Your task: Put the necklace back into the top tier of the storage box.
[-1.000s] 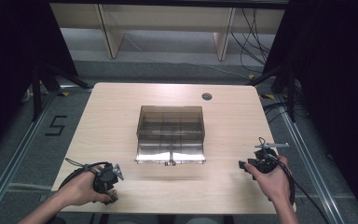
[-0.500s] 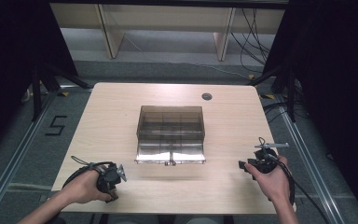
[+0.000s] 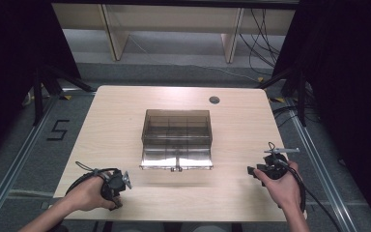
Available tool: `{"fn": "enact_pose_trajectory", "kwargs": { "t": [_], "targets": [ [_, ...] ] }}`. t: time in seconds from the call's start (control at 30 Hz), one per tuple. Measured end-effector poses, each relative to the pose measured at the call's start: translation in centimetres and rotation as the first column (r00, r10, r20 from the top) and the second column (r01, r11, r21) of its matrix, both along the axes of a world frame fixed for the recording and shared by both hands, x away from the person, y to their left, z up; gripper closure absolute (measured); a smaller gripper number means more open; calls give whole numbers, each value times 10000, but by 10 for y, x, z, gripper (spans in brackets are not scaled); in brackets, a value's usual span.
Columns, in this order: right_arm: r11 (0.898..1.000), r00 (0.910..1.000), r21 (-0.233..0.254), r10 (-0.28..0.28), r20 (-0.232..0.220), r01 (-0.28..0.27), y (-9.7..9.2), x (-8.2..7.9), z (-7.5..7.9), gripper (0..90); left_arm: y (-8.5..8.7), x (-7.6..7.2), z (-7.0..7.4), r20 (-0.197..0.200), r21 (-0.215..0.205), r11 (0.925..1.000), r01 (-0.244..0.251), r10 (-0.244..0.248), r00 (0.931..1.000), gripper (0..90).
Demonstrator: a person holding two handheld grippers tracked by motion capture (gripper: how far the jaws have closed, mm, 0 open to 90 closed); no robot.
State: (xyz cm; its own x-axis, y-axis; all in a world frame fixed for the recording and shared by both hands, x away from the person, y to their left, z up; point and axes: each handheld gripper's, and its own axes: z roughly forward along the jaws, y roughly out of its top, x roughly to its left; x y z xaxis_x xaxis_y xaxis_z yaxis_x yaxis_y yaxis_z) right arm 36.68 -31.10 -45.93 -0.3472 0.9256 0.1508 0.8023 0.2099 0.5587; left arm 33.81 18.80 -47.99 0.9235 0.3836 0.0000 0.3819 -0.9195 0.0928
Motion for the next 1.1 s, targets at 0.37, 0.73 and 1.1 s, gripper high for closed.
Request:
{"fn": "enact_pose_trajectory", "kwargs": {
  "t": [0.37,0.73,1.1],
  "targets": [
    [10000,10000,-10,13,-5,-13,0,0,0,545,-1,1,-1,-112,-8,10000,25,-25,9999,572],
    [9999,10000,-56,90,42,-90,0,0,0,545,-4,2,0,-199,233,9992,332,-327,9993,665],
    [9998,9998,-25,179,56,-179,1,0,0,544,-3,-2,1,-148,64,9999,146,-145,9998,790]
  ]
}}
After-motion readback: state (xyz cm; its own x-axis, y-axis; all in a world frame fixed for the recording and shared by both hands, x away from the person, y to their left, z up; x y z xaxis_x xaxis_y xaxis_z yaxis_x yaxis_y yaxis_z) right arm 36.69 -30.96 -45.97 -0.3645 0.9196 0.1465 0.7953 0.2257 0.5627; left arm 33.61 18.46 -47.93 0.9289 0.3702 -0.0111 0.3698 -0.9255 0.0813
